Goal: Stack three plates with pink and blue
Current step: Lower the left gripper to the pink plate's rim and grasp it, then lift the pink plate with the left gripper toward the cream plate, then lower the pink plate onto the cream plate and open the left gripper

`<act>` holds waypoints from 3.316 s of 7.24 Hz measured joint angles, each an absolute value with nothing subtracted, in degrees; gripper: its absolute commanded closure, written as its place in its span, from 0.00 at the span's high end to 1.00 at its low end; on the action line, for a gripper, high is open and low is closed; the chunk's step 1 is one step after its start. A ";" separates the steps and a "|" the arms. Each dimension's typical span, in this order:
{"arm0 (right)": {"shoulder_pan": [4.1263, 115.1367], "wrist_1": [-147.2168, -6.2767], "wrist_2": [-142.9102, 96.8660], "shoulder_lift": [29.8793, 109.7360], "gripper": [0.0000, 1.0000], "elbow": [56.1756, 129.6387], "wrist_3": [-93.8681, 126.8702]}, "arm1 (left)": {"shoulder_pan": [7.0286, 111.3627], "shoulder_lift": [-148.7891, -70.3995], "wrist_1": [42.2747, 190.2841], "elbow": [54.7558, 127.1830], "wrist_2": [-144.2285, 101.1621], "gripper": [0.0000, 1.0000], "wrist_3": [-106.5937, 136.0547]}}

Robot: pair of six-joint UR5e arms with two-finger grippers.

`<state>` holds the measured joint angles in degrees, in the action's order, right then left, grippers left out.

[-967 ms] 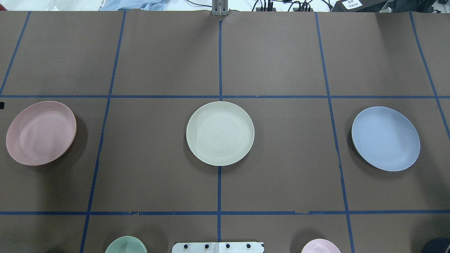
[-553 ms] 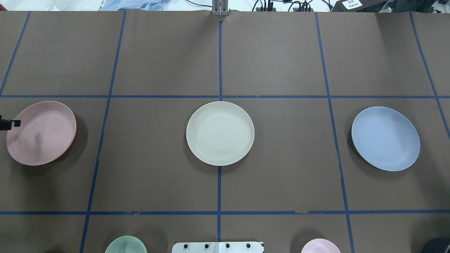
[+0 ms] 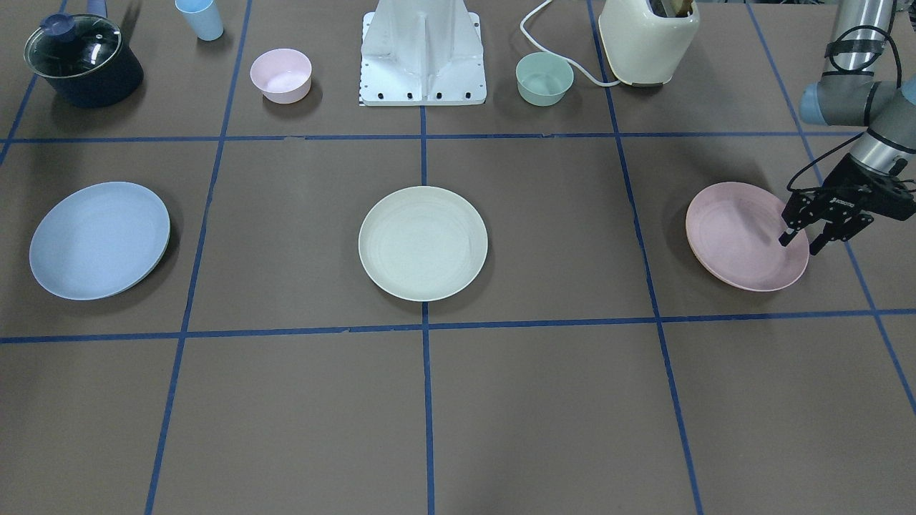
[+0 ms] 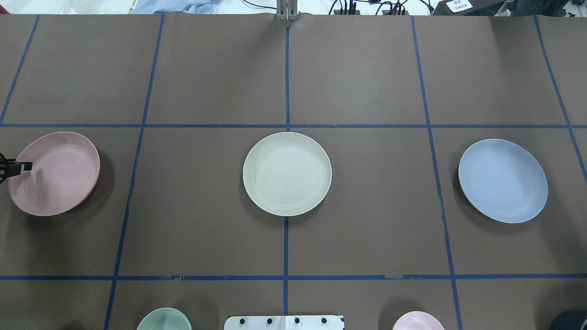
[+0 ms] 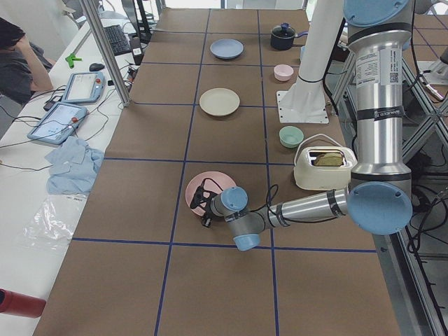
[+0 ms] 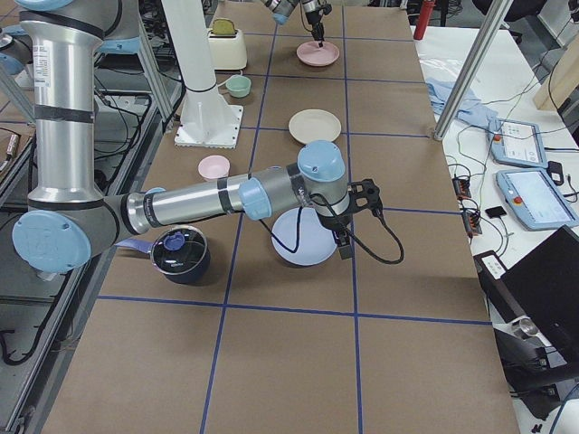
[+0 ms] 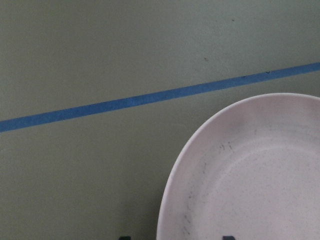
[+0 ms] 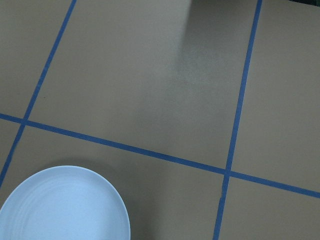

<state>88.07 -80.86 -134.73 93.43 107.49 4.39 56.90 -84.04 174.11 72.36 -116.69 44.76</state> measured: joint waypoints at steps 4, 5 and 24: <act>88.07 -80.86 -134.81 93.75 1.00 107.45 4.47 | 57.99 -84.33 171.60 76.91 -120.79 0.00 45.25; 88.07 -80.86 -134.84 93.89 1.00 107.48 4.48 | 59.02 -85.12 166.29 81.17 -122.07 0.00 45.36; 88.07 -80.86 -135.18 95.27 1.00 107.82 4.48 | 27.08 -119.12 117.16 96.70 -95.87 0.25 81.47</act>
<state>88.07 -80.86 -135.18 95.27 107.82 4.48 27.08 -119.12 117.16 96.70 -95.87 81.47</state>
